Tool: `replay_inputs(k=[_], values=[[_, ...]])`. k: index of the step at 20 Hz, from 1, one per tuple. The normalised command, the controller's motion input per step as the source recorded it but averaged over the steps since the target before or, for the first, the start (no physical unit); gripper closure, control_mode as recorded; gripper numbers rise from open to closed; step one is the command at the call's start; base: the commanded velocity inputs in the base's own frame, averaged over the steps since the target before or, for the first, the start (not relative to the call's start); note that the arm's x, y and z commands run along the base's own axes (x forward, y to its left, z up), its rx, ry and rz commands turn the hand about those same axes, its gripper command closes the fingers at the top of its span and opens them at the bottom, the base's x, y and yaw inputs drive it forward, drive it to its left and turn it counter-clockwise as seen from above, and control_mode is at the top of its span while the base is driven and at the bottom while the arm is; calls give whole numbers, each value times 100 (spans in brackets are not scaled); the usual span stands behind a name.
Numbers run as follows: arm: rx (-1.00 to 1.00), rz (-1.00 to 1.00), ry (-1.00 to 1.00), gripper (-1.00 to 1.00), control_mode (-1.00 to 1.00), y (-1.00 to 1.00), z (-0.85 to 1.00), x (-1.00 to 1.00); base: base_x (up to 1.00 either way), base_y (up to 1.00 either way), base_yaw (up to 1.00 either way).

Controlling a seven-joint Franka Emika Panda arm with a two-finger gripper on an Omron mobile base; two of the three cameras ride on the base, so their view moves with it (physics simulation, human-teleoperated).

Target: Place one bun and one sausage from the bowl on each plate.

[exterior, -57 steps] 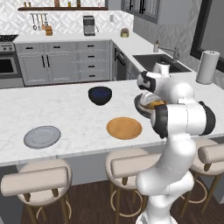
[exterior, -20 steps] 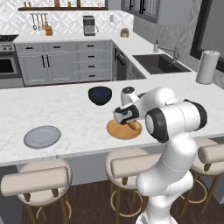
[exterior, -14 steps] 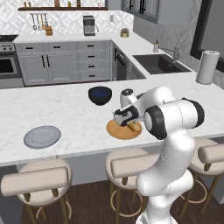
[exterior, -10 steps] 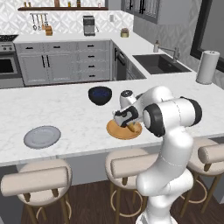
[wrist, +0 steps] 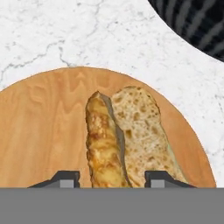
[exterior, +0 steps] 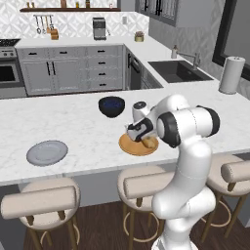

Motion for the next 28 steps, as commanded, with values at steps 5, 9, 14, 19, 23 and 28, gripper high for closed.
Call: replay_inputs(k=[5, 9, 14, 19, 23, 28], values=[[0, -1, 0, -100, -100, 0, 26, 8, 0, 0, 0], [0, 0, 0, -100, -100, -3, 68, -13, 0, 0, 0], [1, 0, -2, -100, -100, -15, 56, -19, 0, 0, 0], [0, 0, -9, -100, -100, -52, 37, 0, 0, 0, 0], [-2, 0, -17, -100, -100, -61, 32, 0, 0, 0, 0], [-4, -2, -15, -100, -100, -70, 8, 12, 0, 0, 0]])
